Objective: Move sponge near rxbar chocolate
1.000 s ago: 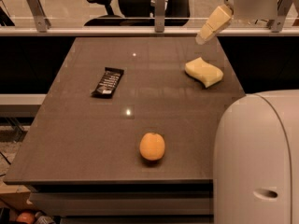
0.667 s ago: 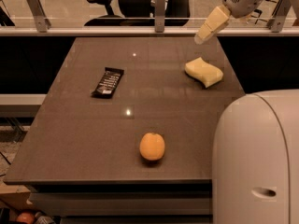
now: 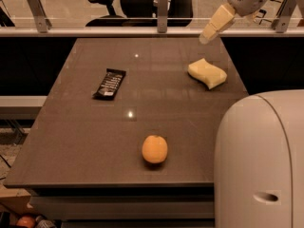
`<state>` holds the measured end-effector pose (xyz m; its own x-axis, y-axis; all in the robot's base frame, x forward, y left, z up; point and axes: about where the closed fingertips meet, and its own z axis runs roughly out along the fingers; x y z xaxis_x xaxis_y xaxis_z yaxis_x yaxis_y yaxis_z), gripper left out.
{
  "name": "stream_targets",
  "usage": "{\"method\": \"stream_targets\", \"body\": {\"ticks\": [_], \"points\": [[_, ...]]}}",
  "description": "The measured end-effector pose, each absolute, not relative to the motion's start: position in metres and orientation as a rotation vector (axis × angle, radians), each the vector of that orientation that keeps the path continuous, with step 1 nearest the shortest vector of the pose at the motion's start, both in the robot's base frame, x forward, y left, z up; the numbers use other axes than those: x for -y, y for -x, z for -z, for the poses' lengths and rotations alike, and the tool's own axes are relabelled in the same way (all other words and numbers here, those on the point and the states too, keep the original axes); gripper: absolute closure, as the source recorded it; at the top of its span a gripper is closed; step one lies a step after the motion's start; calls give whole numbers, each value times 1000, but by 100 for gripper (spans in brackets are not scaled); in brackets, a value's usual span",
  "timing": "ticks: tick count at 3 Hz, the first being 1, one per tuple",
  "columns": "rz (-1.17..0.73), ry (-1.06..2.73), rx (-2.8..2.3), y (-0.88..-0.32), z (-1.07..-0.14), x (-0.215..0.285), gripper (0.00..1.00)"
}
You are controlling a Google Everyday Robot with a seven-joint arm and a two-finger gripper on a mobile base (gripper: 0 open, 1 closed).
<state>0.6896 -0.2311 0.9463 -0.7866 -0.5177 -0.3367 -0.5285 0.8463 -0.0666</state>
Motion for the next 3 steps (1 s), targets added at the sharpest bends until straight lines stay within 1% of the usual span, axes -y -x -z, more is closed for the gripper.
{"method": "stream_targets", "body": {"ticks": [3], "points": [[-84, 919, -2819, -679, -889, 204, 0]]}}
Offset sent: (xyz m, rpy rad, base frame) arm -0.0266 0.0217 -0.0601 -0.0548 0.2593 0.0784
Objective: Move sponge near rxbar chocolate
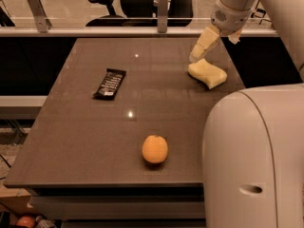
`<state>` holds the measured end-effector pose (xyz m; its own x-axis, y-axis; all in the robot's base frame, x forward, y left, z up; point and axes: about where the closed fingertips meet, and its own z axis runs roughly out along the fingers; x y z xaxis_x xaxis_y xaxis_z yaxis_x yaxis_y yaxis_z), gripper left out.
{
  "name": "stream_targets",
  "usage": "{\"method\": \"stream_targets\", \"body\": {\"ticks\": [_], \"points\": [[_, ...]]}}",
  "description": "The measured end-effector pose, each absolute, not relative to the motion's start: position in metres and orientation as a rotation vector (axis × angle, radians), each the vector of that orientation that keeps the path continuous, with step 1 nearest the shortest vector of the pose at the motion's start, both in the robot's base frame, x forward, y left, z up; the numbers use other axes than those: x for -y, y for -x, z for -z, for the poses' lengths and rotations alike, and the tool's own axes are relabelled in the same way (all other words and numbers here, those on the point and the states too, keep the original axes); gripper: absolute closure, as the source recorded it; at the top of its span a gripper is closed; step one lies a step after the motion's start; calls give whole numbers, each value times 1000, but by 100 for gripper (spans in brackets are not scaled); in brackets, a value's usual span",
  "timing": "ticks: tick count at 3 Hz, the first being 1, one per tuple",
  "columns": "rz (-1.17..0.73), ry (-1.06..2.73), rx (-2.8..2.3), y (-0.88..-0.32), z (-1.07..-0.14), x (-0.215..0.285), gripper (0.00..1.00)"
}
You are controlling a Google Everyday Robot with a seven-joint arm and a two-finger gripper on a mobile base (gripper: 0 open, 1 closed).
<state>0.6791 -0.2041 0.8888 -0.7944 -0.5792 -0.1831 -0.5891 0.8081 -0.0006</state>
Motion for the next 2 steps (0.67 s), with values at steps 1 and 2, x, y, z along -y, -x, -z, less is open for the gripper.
{"method": "stream_targets", "body": {"ticks": [1, 2], "points": [[-119, 944, -2846, -669, -872, 193, 0], [-110, 935, -2873, -660, -855, 185, 0]]}}
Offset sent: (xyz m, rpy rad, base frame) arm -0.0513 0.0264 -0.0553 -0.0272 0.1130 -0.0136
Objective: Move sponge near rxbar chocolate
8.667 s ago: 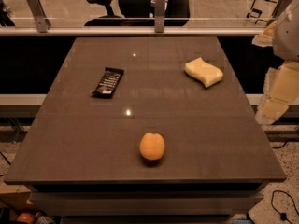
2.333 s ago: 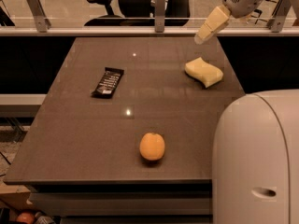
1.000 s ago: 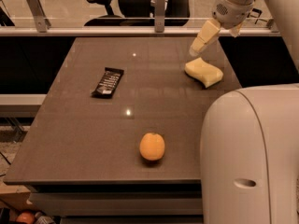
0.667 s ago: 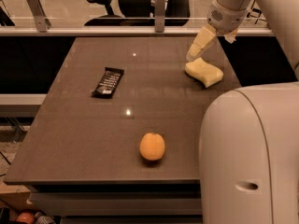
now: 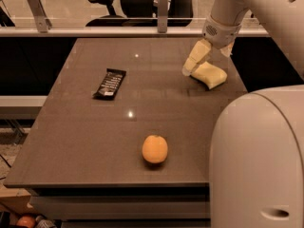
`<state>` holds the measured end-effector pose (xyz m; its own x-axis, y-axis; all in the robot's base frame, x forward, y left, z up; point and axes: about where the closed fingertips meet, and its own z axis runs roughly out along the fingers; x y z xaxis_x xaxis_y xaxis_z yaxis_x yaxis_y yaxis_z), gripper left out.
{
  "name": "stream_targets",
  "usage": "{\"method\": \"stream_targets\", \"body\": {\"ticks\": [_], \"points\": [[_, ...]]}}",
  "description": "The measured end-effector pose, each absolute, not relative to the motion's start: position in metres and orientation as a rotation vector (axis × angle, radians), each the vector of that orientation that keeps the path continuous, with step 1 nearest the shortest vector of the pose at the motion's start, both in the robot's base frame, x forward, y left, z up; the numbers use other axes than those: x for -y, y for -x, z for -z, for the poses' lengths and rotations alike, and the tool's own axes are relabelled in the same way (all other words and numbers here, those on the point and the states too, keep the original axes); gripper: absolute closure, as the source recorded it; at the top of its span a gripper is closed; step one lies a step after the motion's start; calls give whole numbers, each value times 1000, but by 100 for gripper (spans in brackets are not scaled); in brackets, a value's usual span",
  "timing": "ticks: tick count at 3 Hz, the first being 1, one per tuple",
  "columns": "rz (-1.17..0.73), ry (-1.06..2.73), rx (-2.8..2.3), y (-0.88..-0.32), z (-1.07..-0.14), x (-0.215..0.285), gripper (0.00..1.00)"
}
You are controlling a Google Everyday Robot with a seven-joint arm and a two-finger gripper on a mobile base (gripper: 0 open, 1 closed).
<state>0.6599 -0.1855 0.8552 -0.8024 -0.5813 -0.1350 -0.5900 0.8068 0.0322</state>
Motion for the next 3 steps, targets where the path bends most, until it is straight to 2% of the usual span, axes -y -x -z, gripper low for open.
{"method": "stream_targets", "body": {"ticks": [2, 3], "points": [[-13, 886, -2931, -657, -816, 177, 0], [-19, 883, -2923, -660, -806, 177, 17]]}}
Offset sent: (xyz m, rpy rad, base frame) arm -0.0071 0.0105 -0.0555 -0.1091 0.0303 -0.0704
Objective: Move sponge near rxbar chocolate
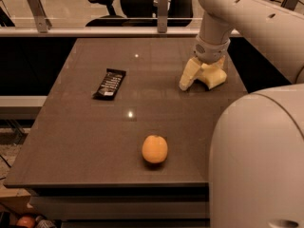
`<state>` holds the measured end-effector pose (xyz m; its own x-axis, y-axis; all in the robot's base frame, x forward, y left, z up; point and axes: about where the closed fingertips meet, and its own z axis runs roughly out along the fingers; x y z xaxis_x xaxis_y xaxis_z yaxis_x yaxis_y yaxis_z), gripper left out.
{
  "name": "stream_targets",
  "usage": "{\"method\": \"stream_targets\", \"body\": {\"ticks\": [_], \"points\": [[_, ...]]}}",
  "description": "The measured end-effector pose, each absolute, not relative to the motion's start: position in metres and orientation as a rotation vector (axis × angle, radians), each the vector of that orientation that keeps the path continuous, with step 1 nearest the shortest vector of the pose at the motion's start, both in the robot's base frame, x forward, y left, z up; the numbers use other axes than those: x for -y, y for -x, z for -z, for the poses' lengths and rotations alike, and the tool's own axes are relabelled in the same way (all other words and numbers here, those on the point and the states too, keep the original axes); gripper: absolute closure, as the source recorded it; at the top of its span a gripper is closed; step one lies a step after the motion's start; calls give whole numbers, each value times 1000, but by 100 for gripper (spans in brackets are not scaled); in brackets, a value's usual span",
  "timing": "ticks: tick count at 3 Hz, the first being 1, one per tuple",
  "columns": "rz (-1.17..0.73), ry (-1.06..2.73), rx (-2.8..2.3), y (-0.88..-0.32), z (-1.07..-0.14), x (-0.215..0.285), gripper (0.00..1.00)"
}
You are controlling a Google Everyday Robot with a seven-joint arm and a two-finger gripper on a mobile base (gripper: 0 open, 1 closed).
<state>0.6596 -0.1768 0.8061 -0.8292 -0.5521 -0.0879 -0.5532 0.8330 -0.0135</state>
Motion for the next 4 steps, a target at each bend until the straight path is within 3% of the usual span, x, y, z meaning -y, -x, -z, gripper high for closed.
{"method": "stream_targets", "body": {"ticks": [3, 4], "points": [[-44, 893, -2901, -659, -820, 177, 87], [-44, 893, -2901, -659, -823, 177, 100]]}}
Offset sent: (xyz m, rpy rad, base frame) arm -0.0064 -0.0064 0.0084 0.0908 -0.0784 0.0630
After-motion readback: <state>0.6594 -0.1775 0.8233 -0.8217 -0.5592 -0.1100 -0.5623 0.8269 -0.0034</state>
